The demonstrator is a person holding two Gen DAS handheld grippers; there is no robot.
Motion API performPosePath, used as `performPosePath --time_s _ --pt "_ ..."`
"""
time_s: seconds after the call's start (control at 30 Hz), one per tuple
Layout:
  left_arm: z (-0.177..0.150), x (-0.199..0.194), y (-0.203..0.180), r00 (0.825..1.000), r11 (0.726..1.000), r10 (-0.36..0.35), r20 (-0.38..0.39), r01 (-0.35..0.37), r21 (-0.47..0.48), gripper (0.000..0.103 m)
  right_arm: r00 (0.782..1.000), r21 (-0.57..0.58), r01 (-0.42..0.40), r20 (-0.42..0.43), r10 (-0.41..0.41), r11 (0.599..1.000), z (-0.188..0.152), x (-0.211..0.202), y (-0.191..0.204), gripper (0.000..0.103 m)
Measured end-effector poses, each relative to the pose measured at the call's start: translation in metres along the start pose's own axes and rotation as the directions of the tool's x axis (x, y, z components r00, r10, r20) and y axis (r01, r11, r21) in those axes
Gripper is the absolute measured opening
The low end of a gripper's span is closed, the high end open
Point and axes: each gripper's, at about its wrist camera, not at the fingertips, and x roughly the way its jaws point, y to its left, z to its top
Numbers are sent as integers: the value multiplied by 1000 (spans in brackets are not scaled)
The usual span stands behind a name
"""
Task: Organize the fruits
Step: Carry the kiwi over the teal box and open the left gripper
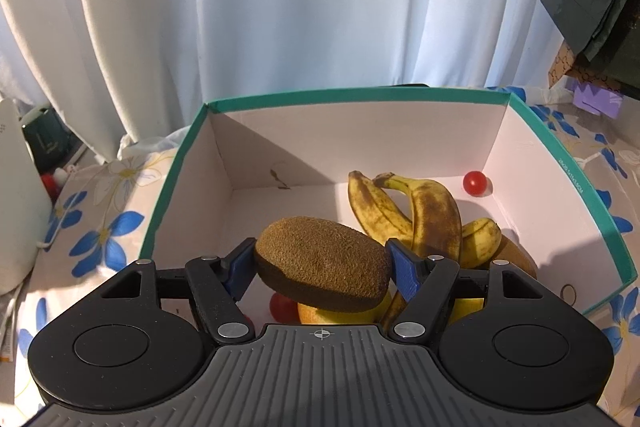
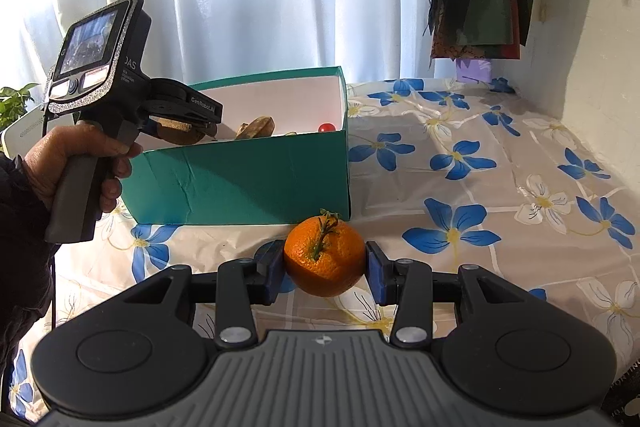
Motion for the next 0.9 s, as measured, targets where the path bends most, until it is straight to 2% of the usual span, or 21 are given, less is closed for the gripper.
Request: performPosePath --time_s 0.17,0.37,0.5,0.57,0.9 --pt "-3 10 -4 999 1000 -9 -31 9 11 74 1000 9 10 3 -10 1000 1 0 -2 41" --pt "-2 12 -4 999 1000 -12 -31 12 9 75 1000 17 14 8 -14 1000 3 0 -3 41" --pt "1 5 -2 1000 1000 -18 8 18 3 84 1000 22 16 12 -16 1000 5 0 -3 41" --pt "3 -2 -2 999 1000 -25 33 25 0 94 1000 22 17 14 -17 1000 5 0 -3 41" --pt "2 -34 -10 997 999 -36 67 35 14 97 999 24 22 40 -23 999 10 -4 -6 41"
